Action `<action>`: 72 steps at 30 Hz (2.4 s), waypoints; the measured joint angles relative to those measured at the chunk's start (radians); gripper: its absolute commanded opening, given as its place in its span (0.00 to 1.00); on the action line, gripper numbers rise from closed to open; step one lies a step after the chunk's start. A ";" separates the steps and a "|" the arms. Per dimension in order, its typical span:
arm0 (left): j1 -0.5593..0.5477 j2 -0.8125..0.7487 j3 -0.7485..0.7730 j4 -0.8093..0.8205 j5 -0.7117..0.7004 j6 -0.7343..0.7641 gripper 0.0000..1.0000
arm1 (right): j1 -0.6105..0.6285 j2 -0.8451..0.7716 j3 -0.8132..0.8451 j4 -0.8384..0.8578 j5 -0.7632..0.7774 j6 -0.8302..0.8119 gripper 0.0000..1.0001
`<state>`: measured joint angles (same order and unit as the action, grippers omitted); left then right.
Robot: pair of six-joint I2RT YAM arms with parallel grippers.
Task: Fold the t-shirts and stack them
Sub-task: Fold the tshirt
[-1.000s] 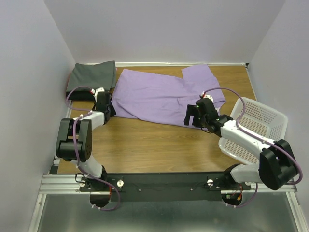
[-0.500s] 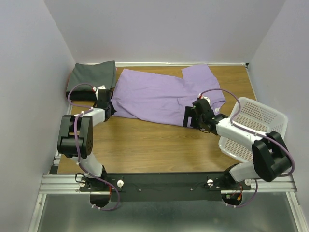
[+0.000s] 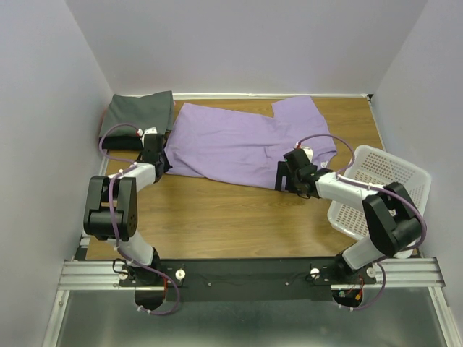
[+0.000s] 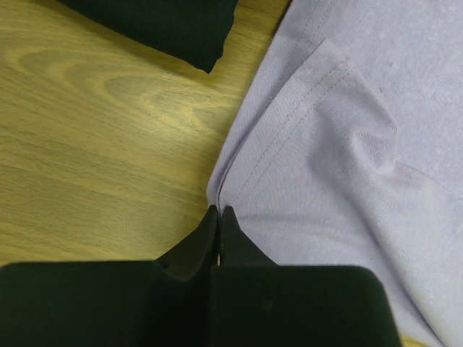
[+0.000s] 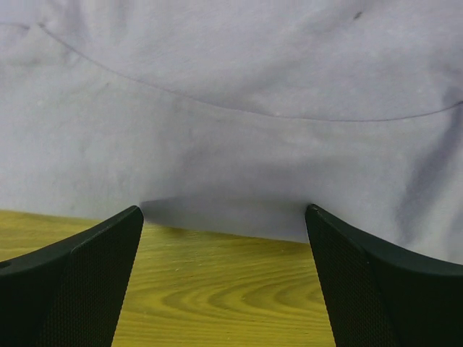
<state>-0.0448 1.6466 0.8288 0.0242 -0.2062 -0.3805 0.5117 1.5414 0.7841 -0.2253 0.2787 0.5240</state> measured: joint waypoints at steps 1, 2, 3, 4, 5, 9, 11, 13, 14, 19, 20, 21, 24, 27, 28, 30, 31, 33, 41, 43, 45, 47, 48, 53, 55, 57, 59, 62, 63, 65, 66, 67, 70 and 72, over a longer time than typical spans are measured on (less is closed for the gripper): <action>0.002 -0.003 0.000 -0.002 -0.001 0.002 0.00 | -0.005 0.000 -0.001 0.000 0.006 0.000 1.00; 0.004 -0.008 0.000 -0.005 -0.003 0.003 0.00 | -0.011 0.000 -0.004 0.000 0.010 0.000 1.00; 0.006 -0.014 -0.001 -0.006 -0.007 0.003 0.00 | -0.017 -0.001 -0.009 0.004 0.014 0.000 1.00; 0.010 -0.026 -0.003 -0.008 -0.014 0.003 0.00 | -0.024 -0.002 -0.018 0.008 0.017 0.001 1.00; 0.012 -0.039 -0.007 -0.009 -0.021 0.002 0.00 | -0.034 -0.009 -0.026 0.015 0.016 0.003 1.00; 0.018 -0.093 -0.021 -0.011 -0.048 -0.001 0.00 | -0.071 -0.031 -0.047 0.020 0.016 0.010 1.00; 0.018 -0.110 -0.026 -0.012 -0.058 -0.003 0.00 | -0.082 -0.031 -0.047 0.022 0.015 0.011 1.00; 0.018 -0.119 -0.030 -0.013 -0.070 -0.008 0.00 | -0.087 -0.031 -0.047 0.023 0.008 0.011 1.00; 0.018 -0.121 -0.033 -0.012 -0.073 -0.009 0.02 | -0.089 -0.031 -0.047 0.023 0.004 0.011 1.00; 0.018 -0.123 -0.035 -0.022 -0.076 -0.016 0.38 | -0.093 -0.033 -0.047 0.024 -0.004 0.010 1.00; 0.018 -0.126 -0.035 -0.028 -0.082 -0.021 0.51 | -0.094 -0.035 -0.047 0.024 -0.009 0.009 1.00; 0.018 -0.132 -0.038 -0.032 -0.095 -0.026 0.56 | -0.094 -0.039 -0.049 0.023 -0.015 0.007 1.00; 0.024 -0.179 -0.053 -0.050 -0.127 -0.036 0.63 | -0.095 -0.060 -0.053 0.014 -0.037 -0.002 1.00; 0.025 -0.231 -0.059 -0.064 -0.156 -0.040 0.63 | -0.095 -0.095 -0.053 0.007 -0.061 -0.017 1.00; 0.025 -0.248 -0.059 -0.065 -0.162 -0.040 0.63 | -0.095 -0.111 -0.053 0.006 -0.066 -0.023 1.00; 0.015 -0.279 -0.059 -0.065 -0.174 -0.044 0.63 | -0.095 -0.135 -0.049 0.004 -0.077 -0.037 1.00; 0.003 -0.291 -0.059 -0.064 -0.177 -0.045 0.63 | -0.094 -0.138 -0.043 0.000 -0.080 -0.041 1.00; -0.037 -0.317 -0.065 -0.049 -0.178 -0.050 0.63 | -0.093 -0.135 -0.023 -0.005 -0.088 -0.052 1.00; -0.297 -0.295 -0.084 0.135 -0.094 -0.095 0.63 | -0.053 -0.028 0.103 -0.002 -0.095 -0.076 1.00; -0.338 -0.231 -0.068 0.170 -0.076 -0.104 0.63 | -0.045 0.006 0.118 0.000 -0.092 -0.080 1.00; -0.372 -0.140 -0.050 0.205 -0.058 -0.111 0.63 | -0.037 0.043 0.120 -0.001 -0.090 -0.080 1.00; -0.390 -0.065 -0.041 0.226 -0.042 -0.119 0.63 | -0.034 0.069 0.120 -0.002 -0.088 -0.079 0.99; -0.403 -0.025 -0.038 0.236 -0.036 -0.124 0.63 | -0.033 0.078 0.120 -0.002 -0.087 -0.078 0.99; -0.436 0.085 -0.039 0.280 -0.025 -0.148 0.63 | -0.021 0.089 0.089 0.005 -0.078 -0.053 0.99; -0.441 0.085 -0.047 0.294 -0.025 -0.157 0.63 | -0.018 0.079 0.075 0.015 -0.077 -0.040 0.98; -0.442 0.081 -0.064 0.319 -0.025 -0.169 0.63 | -0.015 0.064 0.058 0.020 -0.077 -0.024 0.97; -0.442 0.071 -0.086 0.338 -0.026 -0.182 0.63 | -0.013 0.036 0.030 0.023 -0.078 0.001 0.97; -0.444 0.037 -0.130 0.350 -0.025 -0.201 0.63 | -0.009 -0.011 -0.012 0.015 -0.087 0.039 0.97; -0.448 0.022 -0.146 0.350 -0.025 -0.209 0.63 | -0.007 -0.024 -0.024 0.015 -0.089 0.047 0.97; -0.460 -0.006 -0.175 0.347 -0.027 -0.224 0.63 | -0.003 -0.064 -0.056 0.006 -0.103 0.070 0.97; -0.465 -0.015 -0.183 0.344 -0.028 -0.231 0.63 | -0.002 -0.086 -0.073 -0.004 -0.114 0.083 0.97; -0.470 -0.024 -0.190 0.341 -0.029 -0.237 0.63 | 0.000 -0.103 -0.085 -0.010 -0.121 0.091 0.97; -0.490 -0.055 -0.220 0.333 -0.035 -0.256 0.63 | 0.002 -0.145 -0.115 -0.027 -0.143 0.114 0.97; -0.505 -0.079 -0.240 0.324 -0.041 -0.268 0.63 | 0.005 -0.176 -0.135 -0.041 -0.159 0.128 0.97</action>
<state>-0.5503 1.5677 0.5892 0.3485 -0.2470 -0.6483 0.5167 1.3651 0.6491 -0.2665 0.1192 0.6521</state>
